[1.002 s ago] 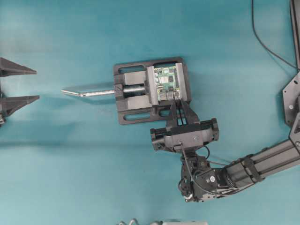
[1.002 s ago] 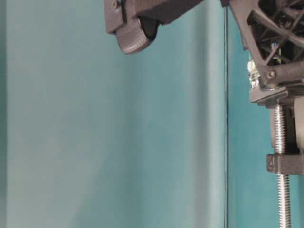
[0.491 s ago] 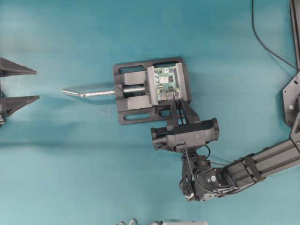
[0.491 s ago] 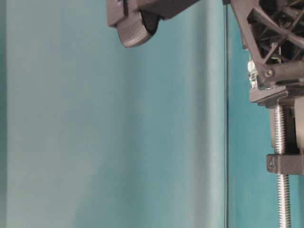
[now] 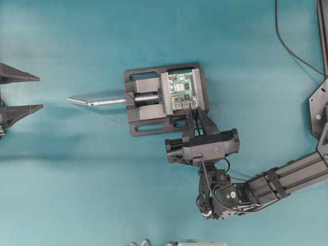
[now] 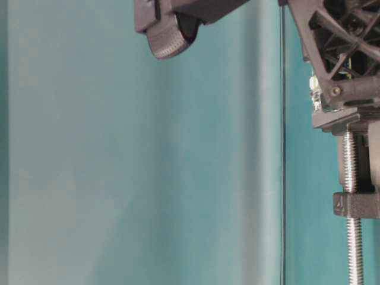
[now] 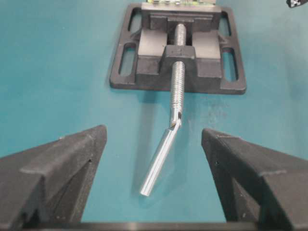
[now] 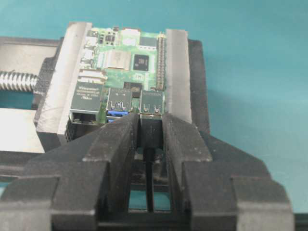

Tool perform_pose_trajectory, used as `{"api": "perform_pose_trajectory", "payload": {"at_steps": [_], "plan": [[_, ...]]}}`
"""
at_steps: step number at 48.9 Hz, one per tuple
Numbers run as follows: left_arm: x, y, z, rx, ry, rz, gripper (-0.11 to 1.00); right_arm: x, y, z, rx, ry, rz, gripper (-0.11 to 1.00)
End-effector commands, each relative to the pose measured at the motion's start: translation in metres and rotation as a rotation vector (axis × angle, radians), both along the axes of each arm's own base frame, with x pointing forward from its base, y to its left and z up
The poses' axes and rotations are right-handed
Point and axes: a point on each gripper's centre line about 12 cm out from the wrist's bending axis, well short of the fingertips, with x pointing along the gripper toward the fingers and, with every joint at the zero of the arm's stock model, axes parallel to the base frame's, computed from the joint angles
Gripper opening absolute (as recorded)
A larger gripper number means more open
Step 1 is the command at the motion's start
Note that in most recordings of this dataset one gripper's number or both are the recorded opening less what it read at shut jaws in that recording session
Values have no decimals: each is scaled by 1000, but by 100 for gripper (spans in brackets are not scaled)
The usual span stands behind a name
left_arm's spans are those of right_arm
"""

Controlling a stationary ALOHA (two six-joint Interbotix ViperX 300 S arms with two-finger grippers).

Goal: Insert the USB into the fixed PCB.
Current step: 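Push the USB plug forward into the port with the right gripper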

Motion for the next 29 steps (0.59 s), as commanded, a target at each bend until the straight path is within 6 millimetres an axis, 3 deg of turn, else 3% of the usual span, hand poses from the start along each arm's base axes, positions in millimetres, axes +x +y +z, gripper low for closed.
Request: {"api": "perform_pose_trajectory", "payload": {"at_steps": [1,9,19,29], "plan": [[2,1,4,5,-10,1,96,4,-13,13,12,-33,-31,26],[2,1,5,6,-11,1,96,4,-13,13,12,-32,-31,42],[2,1,5,5,-12,1,96,4,-9,14,13,-34,-21,42],[2,1,4,6,-10,0,96,1,10,17,20,-43,28,43]]}}
